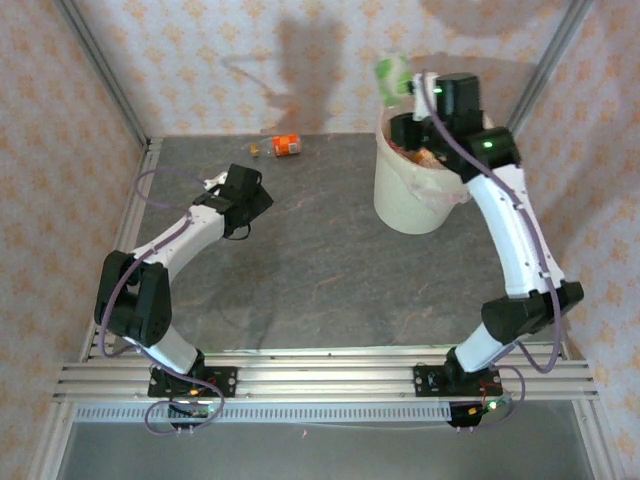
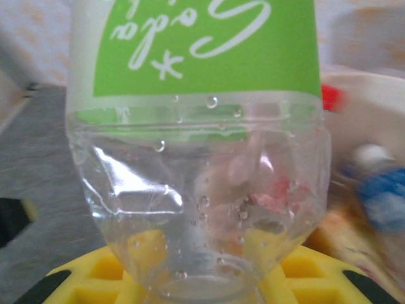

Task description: Put the plastic bottles in the bin

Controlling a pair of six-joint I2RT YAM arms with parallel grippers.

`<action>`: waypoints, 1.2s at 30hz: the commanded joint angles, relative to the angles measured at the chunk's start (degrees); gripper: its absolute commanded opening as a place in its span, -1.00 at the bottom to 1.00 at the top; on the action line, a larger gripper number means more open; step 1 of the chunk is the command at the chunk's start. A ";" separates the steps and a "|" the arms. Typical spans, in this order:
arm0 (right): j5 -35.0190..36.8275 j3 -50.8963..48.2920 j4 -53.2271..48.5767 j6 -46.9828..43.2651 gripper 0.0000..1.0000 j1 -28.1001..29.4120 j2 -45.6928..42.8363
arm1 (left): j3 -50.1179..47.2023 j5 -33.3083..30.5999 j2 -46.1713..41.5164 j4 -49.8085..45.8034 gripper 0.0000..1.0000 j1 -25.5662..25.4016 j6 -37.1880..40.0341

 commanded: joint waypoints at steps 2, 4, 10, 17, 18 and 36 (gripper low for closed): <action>-3.71 -5.34 -3.67 -6.87 -0.46 -8.16 -4.96 | 0.89 1.28 1.12 0.92 1.00 0.22 -1.96; -5.08 -6.74 -3.13 -8.38 -0.44 -12.36 -4.95 | 1.06 1.68 1.33 1.05 1.00 0.11 -2.33; -11.09 -3.63 -4.72 -13.46 -0.43 -19.54 0.52 | 1.29 1.94 1.51 0.93 1.00 -0.31 -3.01; -11.24 15.23 -16.04 -18.43 0.03 -21.08 14.82 | 1.33 1.10 0.82 -0.10 1.00 -0.58 -3.08; -10.00 17.29 -16.01 -17.37 0.15 -21.11 16.28 | 1.20 0.83 0.57 -0.16 1.00 -0.64 -3.12; -13.91 3.45 6.74 -1.64 0.98 -20.92 6.90 | 1.45 1.34 0.80 0.91 1.00 -0.58 -1.48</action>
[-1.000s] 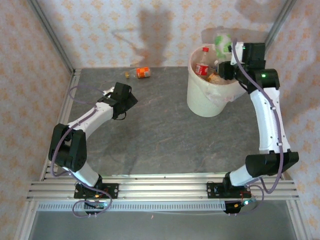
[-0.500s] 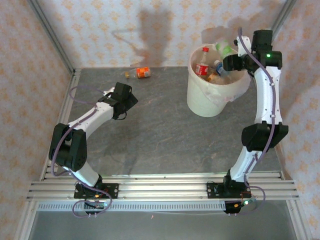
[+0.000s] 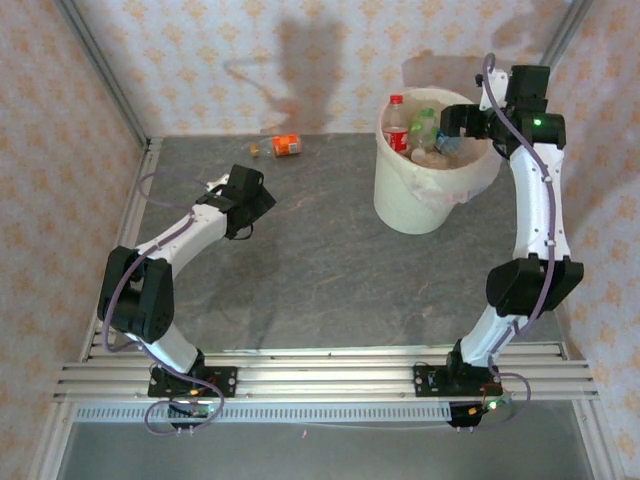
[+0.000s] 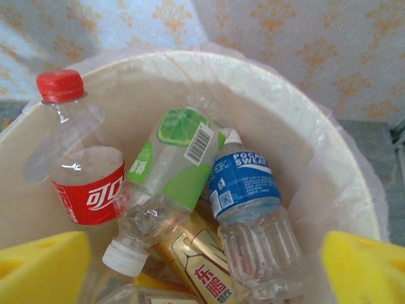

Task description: Put the plastic bottles in the bin

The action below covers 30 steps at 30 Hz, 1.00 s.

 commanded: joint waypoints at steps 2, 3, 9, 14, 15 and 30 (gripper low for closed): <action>-2.97 -2.46 8.22 9.01 0.98 0.22 -3.14 | 2.44 0.66 0.33 1.44 1.00 -0.33 2.28; -3.14 -3.42 9.37 11.01 0.98 0.44 -3.66 | 3.35 0.87 0.77 1.56 1.00 -0.31 3.19; -5.59 -10.39 17.86 25.46 0.98 2.69 -8.85 | 9.44 1.46 5.18 6.66 1.00 0.28 10.49; -4.90 -20.96 29.14 29.44 0.98 9.62 -17.22 | 22.20 3.99 14.65 7.83 1.00 2.73 18.71; -4.38 -22.62 31.10 30.07 0.98 10.77 -18.59 | 25.16 4.13 17.06 8.21 1.00 3.12 22.97; 0.85 -36.16 43.50 22.08 0.98 34.29 -22.83 | 63.06 18.63 45.78 5.95 1.00 11.12 34.73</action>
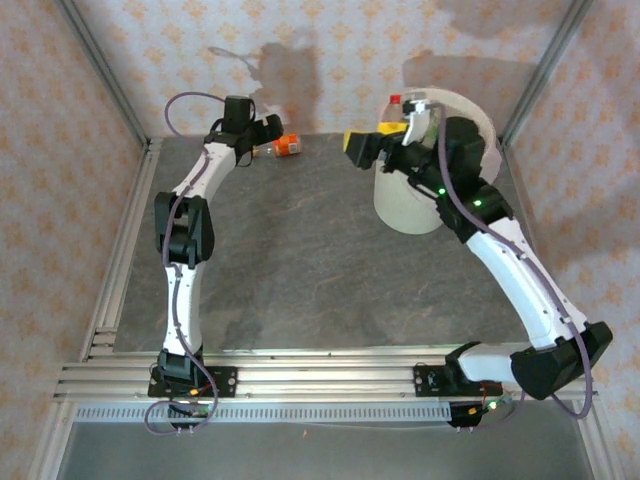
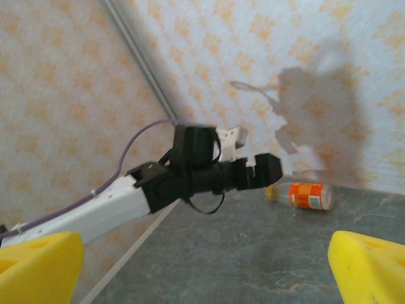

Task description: Put the plastic bottles in the bin

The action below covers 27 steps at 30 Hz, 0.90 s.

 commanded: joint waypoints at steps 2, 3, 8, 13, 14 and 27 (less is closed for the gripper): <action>3.22 0.35 2.07 -3.34 0.98 3.91 5.37 | 8.51 2.86 5.70 -0.64 1.00 0.98 2.46; 3.34 0.89 1.90 -3.19 0.99 4.71 6.56 | 9.97 3.24 6.94 -0.19 1.00 1.16 2.38; 5.99 2.73 1.82 -2.57 0.98 8.67 12.40 | 19.31 3.90 13.66 -0.46 1.00 1.45 4.48; 8.39 4.82 0.79 -3.31 0.98 11.30 16.04 | 29.15 3.80 20.81 -3.70 1.00 2.00 5.78; 8.72 5.23 0.41 -3.56 0.98 11.53 16.51 | 29.02 3.58 21.16 -3.18 1.00 2.18 5.85; 13.12 7.91 -3.11 -4.58 0.98 11.95 19.27 | 36.49 12.65 30.22 -2.50 1.00 5.65 -4.35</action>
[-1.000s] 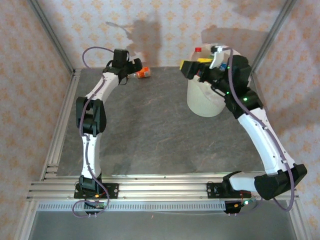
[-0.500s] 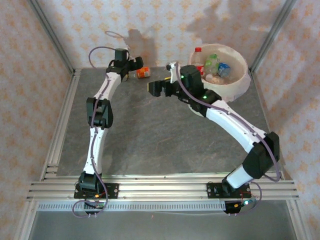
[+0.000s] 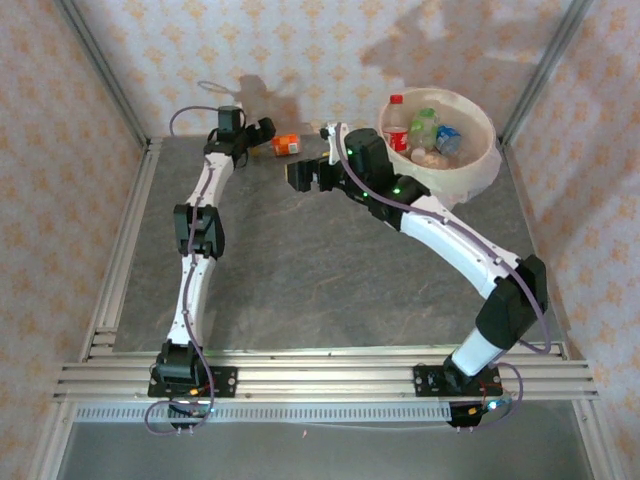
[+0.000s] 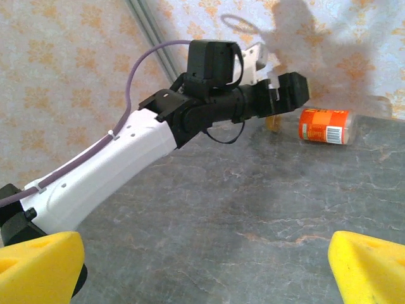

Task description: Put the plastic bottles in the bin

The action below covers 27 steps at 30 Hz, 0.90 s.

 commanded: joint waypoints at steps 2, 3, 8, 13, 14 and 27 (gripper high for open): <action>2.52 3.08 -1.47 -0.84 0.98 0.21 1.23 | 0.71 4.36 -0.36 -1.14 1.00 0.01 -1.70; 2.69 3.28 -1.46 -0.69 0.98 0.19 1.36 | 0.71 4.73 -0.37 -1.56 1.00 0.01 -1.36; 3.18 3.73 -1.96 0.03 0.99 0.20 2.05 | 0.35 8.63 -1.27 -4.99 1.00 0.03 1.98; 4.20 4.08 -2.88 1.08 0.98 0.19 2.76 | -3.67 15.55 -4.05 -5.59 0.99 0.04 5.25; 4.41 4.16 -3.06 1.22 0.98 0.19 2.81 | -4.26 15.99 -4.51 -5.84 0.98 0.04 5.87; 5.07 3.72 -3.55 1.63 0.99 0.21 2.60 | -14.98 23.01 -11.71 -9.61 0.83 -0.06 12.70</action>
